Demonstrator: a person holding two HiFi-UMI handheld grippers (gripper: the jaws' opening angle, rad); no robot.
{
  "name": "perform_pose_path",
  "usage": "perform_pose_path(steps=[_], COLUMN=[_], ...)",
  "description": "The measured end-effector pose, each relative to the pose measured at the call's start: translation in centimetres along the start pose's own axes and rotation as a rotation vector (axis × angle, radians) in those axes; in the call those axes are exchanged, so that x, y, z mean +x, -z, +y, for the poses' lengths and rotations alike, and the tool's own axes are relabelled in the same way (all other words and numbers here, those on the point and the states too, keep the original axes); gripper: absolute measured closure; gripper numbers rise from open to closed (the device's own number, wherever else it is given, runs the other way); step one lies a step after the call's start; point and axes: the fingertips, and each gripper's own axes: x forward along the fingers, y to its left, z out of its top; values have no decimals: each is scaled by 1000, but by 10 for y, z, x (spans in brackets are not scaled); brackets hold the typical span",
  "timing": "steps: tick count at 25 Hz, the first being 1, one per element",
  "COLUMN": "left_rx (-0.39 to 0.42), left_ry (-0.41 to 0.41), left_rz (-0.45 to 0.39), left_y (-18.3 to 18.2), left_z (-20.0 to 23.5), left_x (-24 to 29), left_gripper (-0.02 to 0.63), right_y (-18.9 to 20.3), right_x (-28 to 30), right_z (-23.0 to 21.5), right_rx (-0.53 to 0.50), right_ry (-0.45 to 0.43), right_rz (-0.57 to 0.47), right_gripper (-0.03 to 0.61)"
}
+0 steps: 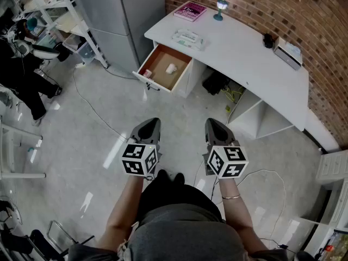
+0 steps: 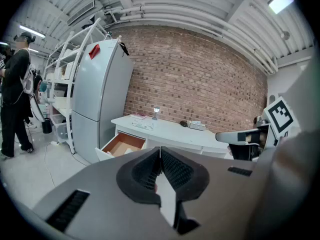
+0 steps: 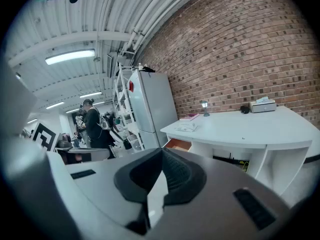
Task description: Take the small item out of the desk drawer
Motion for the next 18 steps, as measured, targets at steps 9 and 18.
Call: perform_pose_path(steps=[9,18], left_rx=[-20,-9], left_ry=[-5,-32], left_rz=[-30,-16], left_y=[-4,-4], left_z=[-6,-9], left_x=[0,2], left_gripper=[588,563], right_y=[7,17], right_x=[-6,-18], right_z=[-6,-5], right_rx=[10,37], right_ry=[-6,-34], right_rz=[4,11], right_gripper=[575,575])
